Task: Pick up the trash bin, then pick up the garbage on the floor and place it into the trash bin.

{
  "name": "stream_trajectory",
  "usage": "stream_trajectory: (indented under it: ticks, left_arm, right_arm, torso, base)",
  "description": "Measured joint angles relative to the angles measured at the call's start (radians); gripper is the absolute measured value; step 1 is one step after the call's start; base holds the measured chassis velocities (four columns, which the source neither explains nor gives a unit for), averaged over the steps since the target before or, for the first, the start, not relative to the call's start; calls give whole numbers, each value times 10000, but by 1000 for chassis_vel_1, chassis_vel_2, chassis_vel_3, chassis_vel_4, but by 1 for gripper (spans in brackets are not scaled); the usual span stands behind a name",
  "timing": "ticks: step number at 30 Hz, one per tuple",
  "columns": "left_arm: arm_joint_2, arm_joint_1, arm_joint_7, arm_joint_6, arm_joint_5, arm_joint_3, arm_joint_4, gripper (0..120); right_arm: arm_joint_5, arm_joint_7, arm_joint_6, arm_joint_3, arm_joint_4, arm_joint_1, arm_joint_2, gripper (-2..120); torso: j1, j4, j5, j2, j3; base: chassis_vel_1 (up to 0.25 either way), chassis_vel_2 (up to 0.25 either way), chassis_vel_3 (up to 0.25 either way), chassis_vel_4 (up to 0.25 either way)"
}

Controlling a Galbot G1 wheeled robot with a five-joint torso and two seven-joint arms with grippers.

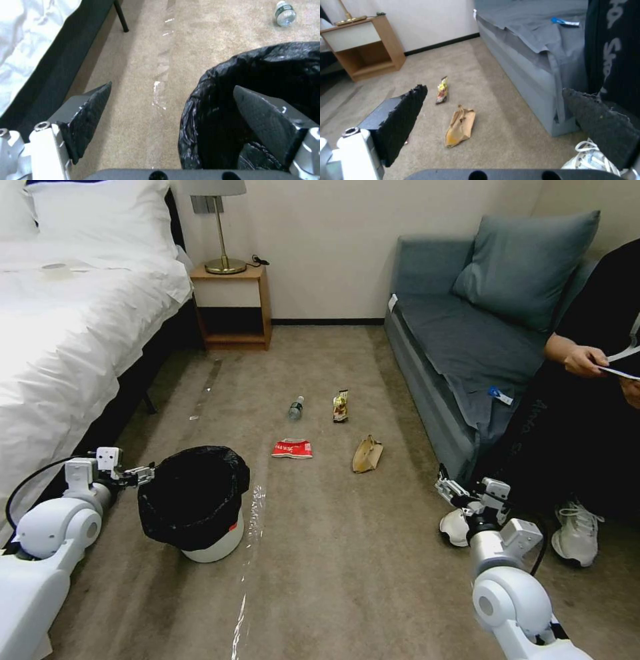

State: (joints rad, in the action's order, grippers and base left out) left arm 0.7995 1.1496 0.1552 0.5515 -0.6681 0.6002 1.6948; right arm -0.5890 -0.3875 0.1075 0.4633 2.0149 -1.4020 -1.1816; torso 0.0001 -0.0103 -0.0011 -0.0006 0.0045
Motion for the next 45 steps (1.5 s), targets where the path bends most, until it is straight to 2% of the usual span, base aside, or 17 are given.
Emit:
stream_trajectory:
  ticks: [7, 21, 29, 36, 38, 42, 45]
  left_arm:
    - [262, -26, -120, -121, 245, -67, -280, 98]
    - [551, -836, -230, -290, 469, -621, -1252, 98]
    - [1093, -1336, -459, -613, 930, -1076, -2100, 98]
    - [1388, -1600, -604, -839, 1223, -1230, -2685, 98]
    - [1532, -1821, -631, -921, 1316, -1315, -3052, 97]
    - [1688, -2044, -635, -978, 1391, -1390, -3370, 97]
    - [1905, -2320, -634, -1030, 1514, -1511, -3747, 84]
  right_arm:
    - [0, -6, 1, -32, -144, 45, 72, 100]
    - [32, -2, -42, -131, -325, 94, 89, 100]
    - [45, -1, -60, -156, -346, 143, 7, 100]
    - [56, -1, -105, -188, -509, 197, 13, 100]
    - [57, -1, -119, -237, -568, 252, 19, 100]
    - [57, -1, -122, -300, -627, 317, 19, 100]
    - [38, -6, -130, -364, -734, 440, 2, 100]
  torso:
    - [0, -2, -1, 0, 0]
    - [0, -2, 0, 0, 0]
    - [0, -3, 0, 0, 0]
    - [0, -1, 1, 0, 0]
    - [0, -1, 1, 0, 1]
    - [0, -1, 1, 0, 0]
    - [0, -1, 1, 0, 1]
  base:
    - [0, 0, 0, 0]
    - [0, 0, 0, 0]
    - [0, 0, 0, 0]
    - [0, 0, 0, 0]
    - [0, 0, 0, 0]
    - [0, 0, 0, 0]
    - [0, 0, 0, 0]
